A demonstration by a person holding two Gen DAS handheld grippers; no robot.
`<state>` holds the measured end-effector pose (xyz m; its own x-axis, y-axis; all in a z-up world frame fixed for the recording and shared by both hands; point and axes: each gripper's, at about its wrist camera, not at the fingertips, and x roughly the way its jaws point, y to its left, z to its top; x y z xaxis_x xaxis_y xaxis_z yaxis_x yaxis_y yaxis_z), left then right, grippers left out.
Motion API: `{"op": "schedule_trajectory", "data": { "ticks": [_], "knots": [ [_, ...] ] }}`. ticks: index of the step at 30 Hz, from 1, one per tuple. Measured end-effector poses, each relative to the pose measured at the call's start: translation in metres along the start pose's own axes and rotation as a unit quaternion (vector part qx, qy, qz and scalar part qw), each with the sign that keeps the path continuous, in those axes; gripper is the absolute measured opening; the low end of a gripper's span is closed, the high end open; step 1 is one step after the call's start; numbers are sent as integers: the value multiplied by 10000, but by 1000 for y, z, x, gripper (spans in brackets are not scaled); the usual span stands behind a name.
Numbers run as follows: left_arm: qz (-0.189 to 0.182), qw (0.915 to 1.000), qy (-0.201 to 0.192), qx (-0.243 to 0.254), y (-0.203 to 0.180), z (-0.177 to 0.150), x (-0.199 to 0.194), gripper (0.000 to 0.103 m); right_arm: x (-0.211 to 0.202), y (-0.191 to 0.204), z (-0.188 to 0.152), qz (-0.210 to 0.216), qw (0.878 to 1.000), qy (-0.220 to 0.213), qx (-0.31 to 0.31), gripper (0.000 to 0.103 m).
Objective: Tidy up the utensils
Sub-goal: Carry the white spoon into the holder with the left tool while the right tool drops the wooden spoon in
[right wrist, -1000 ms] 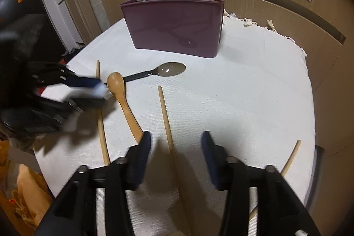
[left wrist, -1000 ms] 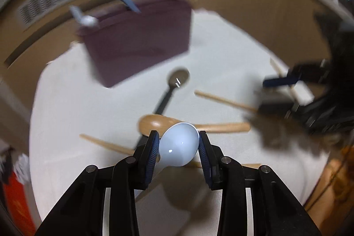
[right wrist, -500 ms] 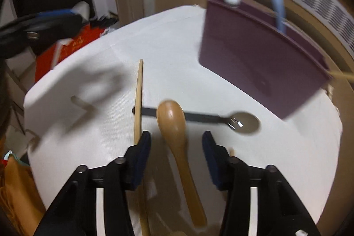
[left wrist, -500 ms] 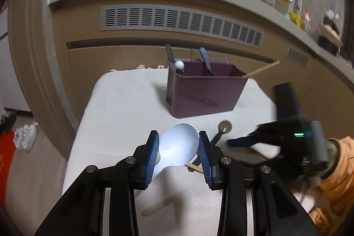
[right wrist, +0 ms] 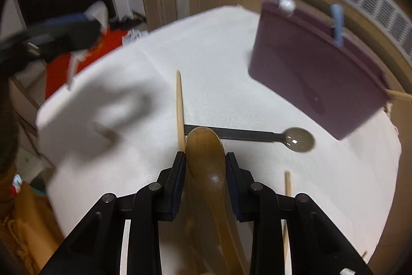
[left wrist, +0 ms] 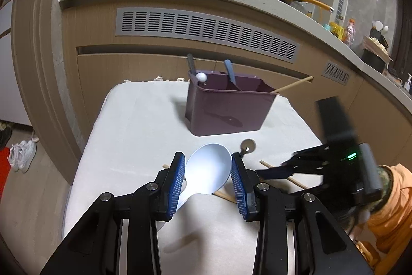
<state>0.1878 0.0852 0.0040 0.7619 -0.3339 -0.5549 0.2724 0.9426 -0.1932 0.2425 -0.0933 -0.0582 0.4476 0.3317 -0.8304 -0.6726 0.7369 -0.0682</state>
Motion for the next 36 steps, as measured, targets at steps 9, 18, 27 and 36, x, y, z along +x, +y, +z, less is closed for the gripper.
{"op": "schedule_trajectory", "data": {
  "ticks": [9,18,27,36],
  "knots": [
    [-385,9988,-189,246,-55,16,-20,37,-112,-28,-26,-24,9894,-1194,831,29],
    [-1219,9799,-1546,320,-95,152,-51,38,-237,-81,54,-456,9445,-3038,1166,29],
    [-2037,9520,-2208,-583,-54,224,1,38,-242,-141,111,-505,8959,-4006,1853,29],
    [-2108,9619,-1188,-1271,-2,195,125,38,-136,-169,127,-706,9092,-3475,2184,29]
  ]
}}
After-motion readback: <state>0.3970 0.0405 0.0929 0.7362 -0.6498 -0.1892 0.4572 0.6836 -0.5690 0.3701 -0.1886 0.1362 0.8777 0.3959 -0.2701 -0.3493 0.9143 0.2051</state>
